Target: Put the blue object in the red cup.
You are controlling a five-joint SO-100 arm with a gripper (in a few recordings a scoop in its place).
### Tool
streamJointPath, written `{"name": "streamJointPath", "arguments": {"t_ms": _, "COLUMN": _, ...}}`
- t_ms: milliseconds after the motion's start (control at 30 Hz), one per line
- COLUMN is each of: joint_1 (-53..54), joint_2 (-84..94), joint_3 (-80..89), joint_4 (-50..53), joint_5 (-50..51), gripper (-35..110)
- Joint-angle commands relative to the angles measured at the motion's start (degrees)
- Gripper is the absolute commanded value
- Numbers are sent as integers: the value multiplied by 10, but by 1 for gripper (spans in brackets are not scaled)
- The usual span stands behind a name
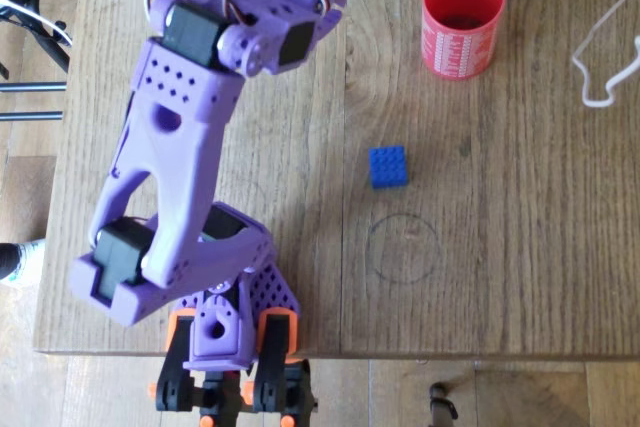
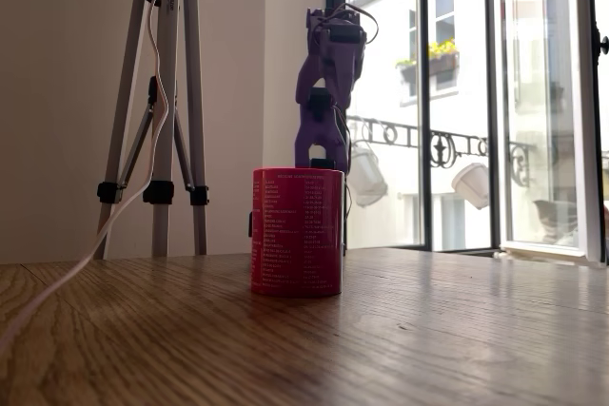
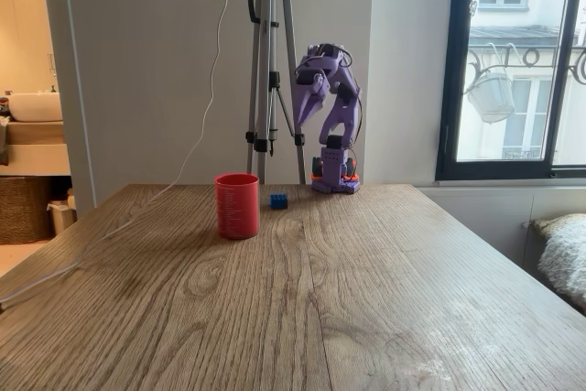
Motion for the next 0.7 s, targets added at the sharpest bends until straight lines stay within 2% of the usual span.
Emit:
{"name": "streamJointPath", "arguments": {"t_ms": 0, "joint_1": 123, "joint_2": -206, "joint_3": -99, "joint_4": 132, "joint_5": 318, "gripper": 0}}
{"name": "streamJointPath", "arguments": {"t_ms": 167, "joint_1": 142, "joint_2": -210, "joint_3": -11, "joint_4": 138, "joint_5": 395, "gripper": 0}}
{"name": "streamJointPath", "arguments": {"t_ms": 433, "joint_1": 167, "joint_2": -140, "joint_3": 42, "joint_4": 158, "joint_5": 441, "gripper": 0}}
{"name": "streamJointPath", "arguments": {"t_ms": 600, "joint_1": 151, "joint_2": -81, "joint_3": 166, "joint_4": 58, "joint_5": 406, "gripper": 0}}
{"name": "streamJointPath", "arguments": {"t_ms": 667, "joint_1": 139, "joint_2": -79, "joint_3": 200, "joint_4": 20, "joint_5": 361, "gripper": 0}}
